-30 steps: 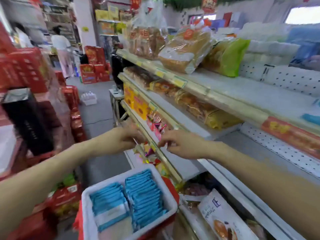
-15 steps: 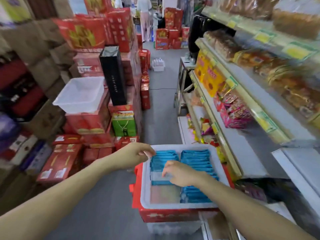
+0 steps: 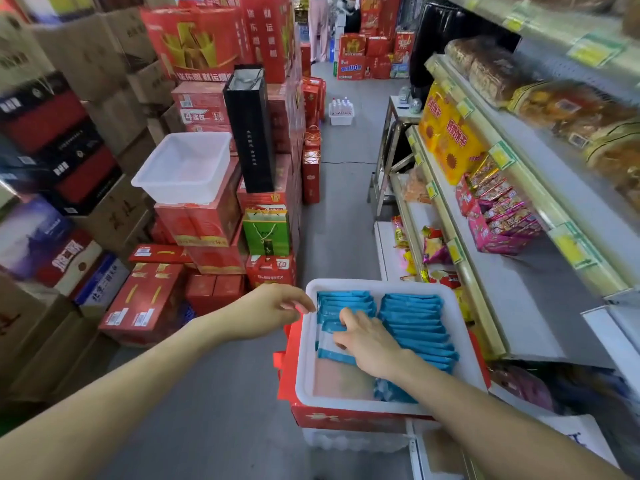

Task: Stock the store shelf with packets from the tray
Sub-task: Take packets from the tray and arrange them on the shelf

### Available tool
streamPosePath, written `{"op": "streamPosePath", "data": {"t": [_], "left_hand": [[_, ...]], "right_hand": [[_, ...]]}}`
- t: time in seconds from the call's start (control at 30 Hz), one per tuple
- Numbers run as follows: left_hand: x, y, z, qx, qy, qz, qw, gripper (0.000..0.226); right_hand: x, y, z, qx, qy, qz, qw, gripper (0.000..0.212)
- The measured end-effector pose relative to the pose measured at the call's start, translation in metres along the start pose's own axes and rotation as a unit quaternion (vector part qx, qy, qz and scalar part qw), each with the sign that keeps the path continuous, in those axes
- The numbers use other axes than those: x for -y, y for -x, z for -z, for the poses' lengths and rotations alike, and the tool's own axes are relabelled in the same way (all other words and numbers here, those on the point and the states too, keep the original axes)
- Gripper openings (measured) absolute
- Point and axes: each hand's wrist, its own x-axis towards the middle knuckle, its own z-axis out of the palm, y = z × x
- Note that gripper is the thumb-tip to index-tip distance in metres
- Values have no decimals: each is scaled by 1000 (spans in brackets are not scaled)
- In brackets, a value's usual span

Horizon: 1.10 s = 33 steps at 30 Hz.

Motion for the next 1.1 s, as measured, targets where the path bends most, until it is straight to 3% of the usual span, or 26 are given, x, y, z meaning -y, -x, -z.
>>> {"op": "streamPosePath", "data": {"t": [0.1, 0.23, 0.4, 0.6, 0.77, 1.1], "left_hand": [[-1, -4, 1, 9, -3, 1, 1000, 37], [-1, -6, 3, 9, -1, -3, 1000, 38], [1, -9, 7, 28, 5, 1, 1000, 37], [0, -21, 12, 42, -34, -2, 999, 40], [-11, -42, 1, 55, -79, -13, 995, 50], [-17, -97, -66, 172, -233, -29, 957, 49]], "right_hand": [[-2, -1, 4, 51, -22, 31, 998, 22], [-3, 3, 7, 122, -28, 79, 989, 37], [-6, 1, 26, 171, -122, 55, 976, 51], [-28, -1, 79, 138, -192, 13, 972, 37], [-53, 16, 124, 88, -202, -35, 975, 38], [-97, 88, 140, 41, -207, -136, 968, 41]]}}
